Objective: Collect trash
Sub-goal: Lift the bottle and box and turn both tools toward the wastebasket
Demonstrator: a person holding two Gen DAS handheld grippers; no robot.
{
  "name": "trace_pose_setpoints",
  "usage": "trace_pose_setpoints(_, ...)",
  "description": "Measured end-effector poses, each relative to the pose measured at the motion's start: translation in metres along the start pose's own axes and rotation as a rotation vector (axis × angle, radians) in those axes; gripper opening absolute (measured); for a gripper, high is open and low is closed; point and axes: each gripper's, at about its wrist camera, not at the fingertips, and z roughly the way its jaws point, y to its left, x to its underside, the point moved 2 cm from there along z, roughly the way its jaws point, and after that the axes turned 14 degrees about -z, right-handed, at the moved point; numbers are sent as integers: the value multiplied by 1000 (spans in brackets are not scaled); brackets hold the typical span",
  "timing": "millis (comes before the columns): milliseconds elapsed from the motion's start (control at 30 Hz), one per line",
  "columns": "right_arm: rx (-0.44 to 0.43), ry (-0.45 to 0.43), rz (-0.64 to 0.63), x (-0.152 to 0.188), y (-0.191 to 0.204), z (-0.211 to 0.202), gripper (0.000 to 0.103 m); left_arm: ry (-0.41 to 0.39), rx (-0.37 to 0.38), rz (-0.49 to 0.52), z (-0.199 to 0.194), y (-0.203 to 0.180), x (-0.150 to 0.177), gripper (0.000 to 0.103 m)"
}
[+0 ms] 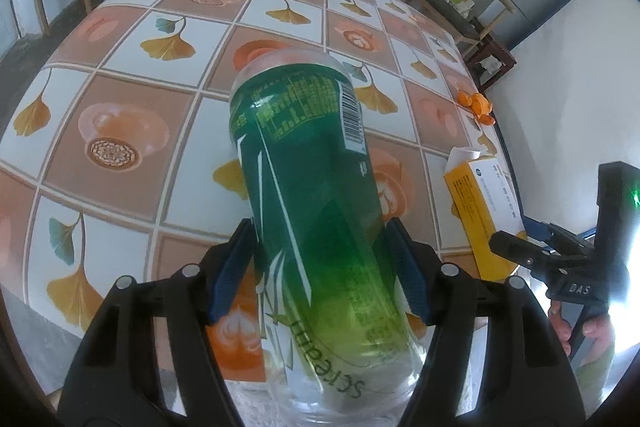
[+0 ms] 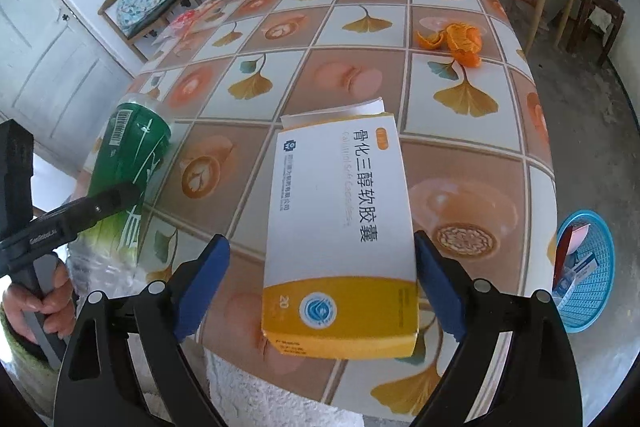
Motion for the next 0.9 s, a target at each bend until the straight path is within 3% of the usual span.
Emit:
trace_pose_setpoints(233,4,-2,9,-1,-1,9,87,-28,10,-7,-3,1,3,63)
trace_pose_setpoints(433,19,-10,23,-1,-1,9,70,-52,11,-8,-10,2,6,63)
trace_pose_setpoints(900,-14,-72,69,1,-1,-8,68,-96,13,0,-26,0,9,62)
